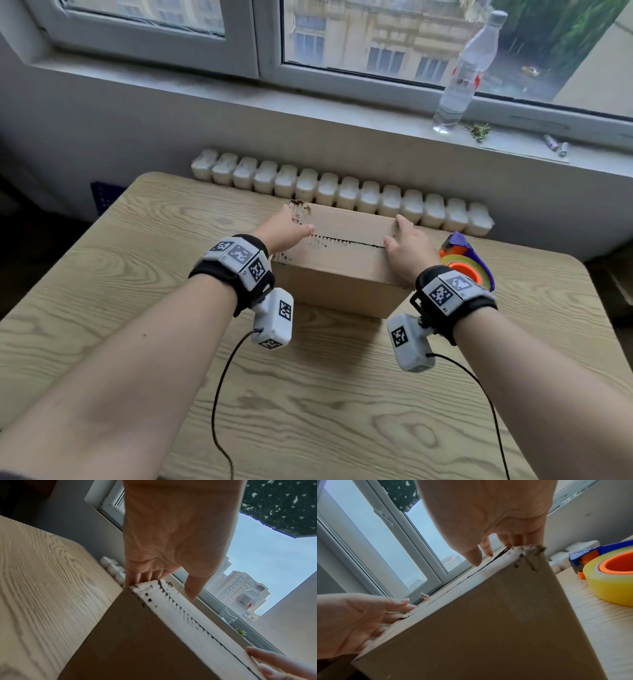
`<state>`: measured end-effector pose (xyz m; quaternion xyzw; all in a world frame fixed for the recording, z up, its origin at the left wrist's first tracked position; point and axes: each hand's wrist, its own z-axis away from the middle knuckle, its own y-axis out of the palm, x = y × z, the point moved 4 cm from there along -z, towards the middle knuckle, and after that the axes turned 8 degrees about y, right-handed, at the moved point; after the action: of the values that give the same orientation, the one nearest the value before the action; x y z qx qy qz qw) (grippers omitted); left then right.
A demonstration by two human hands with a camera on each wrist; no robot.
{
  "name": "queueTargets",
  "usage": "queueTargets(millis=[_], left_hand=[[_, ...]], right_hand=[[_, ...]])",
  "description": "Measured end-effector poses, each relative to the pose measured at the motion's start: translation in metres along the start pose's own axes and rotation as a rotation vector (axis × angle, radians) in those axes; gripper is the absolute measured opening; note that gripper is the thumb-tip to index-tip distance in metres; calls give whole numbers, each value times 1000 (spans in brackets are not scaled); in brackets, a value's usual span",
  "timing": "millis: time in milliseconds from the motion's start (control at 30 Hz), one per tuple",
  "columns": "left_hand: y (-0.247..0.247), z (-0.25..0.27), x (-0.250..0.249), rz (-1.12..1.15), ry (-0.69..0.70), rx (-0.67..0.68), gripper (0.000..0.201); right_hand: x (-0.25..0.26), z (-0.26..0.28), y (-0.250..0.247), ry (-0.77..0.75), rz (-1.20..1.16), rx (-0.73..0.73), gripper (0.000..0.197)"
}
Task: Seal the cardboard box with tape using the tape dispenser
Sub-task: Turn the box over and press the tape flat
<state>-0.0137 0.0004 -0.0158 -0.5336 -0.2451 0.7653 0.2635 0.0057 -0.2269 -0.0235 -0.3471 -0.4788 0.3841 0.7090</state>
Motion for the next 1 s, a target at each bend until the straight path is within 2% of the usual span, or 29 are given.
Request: queueTargets(millis=[467, 767, 867, 1000], left_hand=[[42, 51, -20, -20, 1, 107, 86], [47, 60, -34, -113, 8, 157, 78], [44, 58, -54, -225, 68, 117, 70], [55, 45, -102, -434, 260, 79, 62]], right_hand=[[-62, 41, -21, 77, 109, 6, 62], [-75, 44, -28, 73, 156, 68, 60], [-78, 39, -42, 53, 169, 60, 58], [-87, 24, -66, 29, 208, 34, 46]])
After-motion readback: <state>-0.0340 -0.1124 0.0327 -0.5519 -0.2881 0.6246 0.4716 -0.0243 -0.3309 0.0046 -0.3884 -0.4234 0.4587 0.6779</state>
